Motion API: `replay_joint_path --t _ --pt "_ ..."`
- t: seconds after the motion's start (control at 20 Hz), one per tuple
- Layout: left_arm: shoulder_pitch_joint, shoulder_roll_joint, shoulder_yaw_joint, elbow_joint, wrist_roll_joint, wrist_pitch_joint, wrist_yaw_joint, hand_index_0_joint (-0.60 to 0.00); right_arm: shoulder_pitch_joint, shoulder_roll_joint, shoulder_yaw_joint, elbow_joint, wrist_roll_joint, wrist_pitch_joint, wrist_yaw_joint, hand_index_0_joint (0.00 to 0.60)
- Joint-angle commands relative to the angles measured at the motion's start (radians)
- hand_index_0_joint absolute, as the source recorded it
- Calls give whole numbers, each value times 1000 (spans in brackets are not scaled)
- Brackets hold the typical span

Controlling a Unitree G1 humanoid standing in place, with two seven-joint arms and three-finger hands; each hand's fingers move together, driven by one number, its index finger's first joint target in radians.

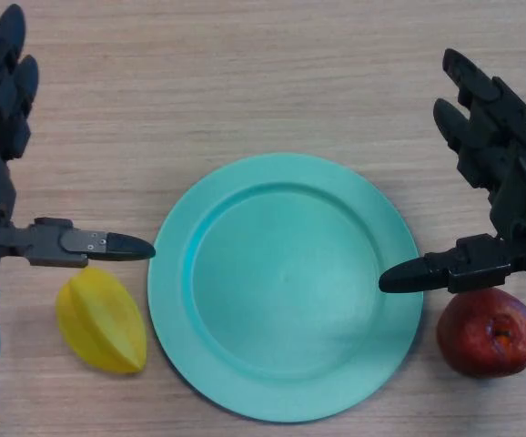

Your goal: Pick up the yellow starfruit and place it on the plate

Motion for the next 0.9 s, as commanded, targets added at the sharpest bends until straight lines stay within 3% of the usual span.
replay_joint_path --t 0.05,0.5,0.6,0.8,0.9 --pt "-21 42 47 -51 -6 -141 -1 0 -27 -22 -24 -55 -2 -144 12 0" --pt "49 30 73 -154 42 -96 -22 0 -35 -14 -9 -70 -12 -122 -10 0" --pt "109 12 81 -221 81 -53 -57 0 -37 -12 -5 -73 -16 -123 -11 0" --pt "251 -42 103 -309 143 5 -200 0 -41 -10 1 -70 -20 -118 -3 0" --pt "302 -73 124 -307 158 -8 -210 0 -47 -9 1 -65 -17 -121 -6 0"
